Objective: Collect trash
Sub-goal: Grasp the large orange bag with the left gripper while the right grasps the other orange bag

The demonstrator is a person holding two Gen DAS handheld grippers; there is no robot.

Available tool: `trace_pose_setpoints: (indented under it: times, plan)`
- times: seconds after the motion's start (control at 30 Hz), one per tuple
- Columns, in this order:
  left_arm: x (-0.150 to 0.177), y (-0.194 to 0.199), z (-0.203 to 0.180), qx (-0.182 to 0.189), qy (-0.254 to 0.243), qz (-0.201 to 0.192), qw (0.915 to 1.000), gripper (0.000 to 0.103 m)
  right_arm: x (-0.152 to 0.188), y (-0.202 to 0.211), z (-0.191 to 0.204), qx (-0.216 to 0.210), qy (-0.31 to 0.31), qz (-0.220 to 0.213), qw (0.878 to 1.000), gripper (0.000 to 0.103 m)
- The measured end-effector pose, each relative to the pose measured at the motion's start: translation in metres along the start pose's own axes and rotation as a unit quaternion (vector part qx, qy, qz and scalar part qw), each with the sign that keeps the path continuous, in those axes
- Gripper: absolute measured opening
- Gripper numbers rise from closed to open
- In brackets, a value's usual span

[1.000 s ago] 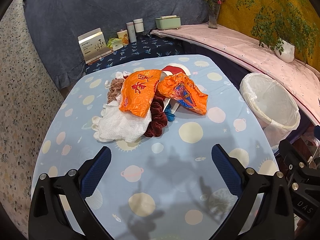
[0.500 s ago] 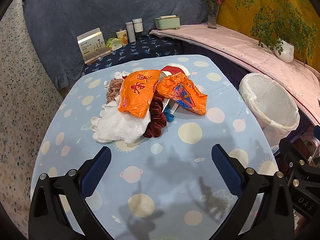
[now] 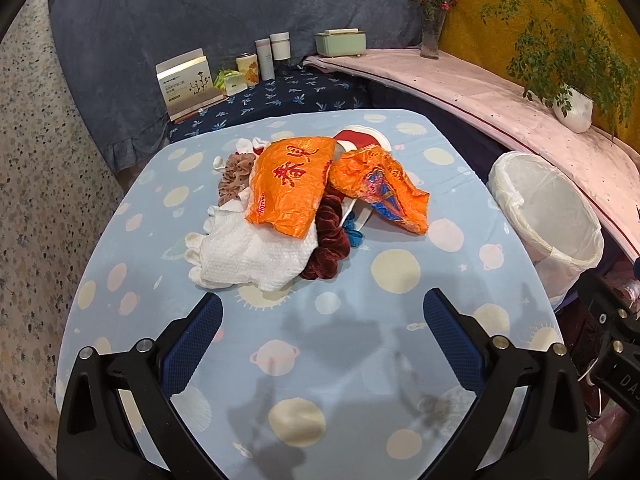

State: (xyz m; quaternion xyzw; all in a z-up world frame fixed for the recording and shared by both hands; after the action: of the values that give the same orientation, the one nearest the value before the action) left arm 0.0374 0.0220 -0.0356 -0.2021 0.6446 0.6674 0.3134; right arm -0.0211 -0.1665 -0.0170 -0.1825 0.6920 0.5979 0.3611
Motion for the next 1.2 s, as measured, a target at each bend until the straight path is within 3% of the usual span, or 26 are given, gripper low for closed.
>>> trace_pose_setpoints:
  times: [0.27, 0.7, 1.0, 1.2]
  plan:
    - [0.001, -0.014, 0.033, -0.007, 0.026, 0.003, 0.9996, 0.096, -0.008, -0.012, 0.022, -0.009, 0.0, 0.002, 1.0, 0.096]
    - [-0.016, -0.037, 0.081, -0.002, 0.054, 0.003, 0.9985, 0.096, -0.041, -0.051, 0.079, -0.06, -0.01, 0.01, 0.998, 0.096]
    - [-0.036, -0.056, 0.114, -0.022, 0.089, 0.0, 0.9958, 0.096, -0.063, -0.088, 0.129, -0.09, 0.001, 0.024, 0.996, 0.081]
    - [-0.049, -0.068, 0.126, -0.021, 0.099, -0.003, 0.9948, 0.096, -0.069, -0.118, 0.153, -0.111, -0.006, 0.046, 0.993, 0.064]
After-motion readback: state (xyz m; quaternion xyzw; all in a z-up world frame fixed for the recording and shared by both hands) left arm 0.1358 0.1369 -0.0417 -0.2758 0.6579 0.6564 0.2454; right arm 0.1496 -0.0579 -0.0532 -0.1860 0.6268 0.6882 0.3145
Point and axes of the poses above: each gripper's, at about its wrist camera, not at the fingertips, and y roughly against the way its jaws point, z to its left, x to its underside, the point moved 3 cm from there along -y, roughly the way its jaws point, and after that the axes turned 2 degrees about -y, right-handed, at the moved point
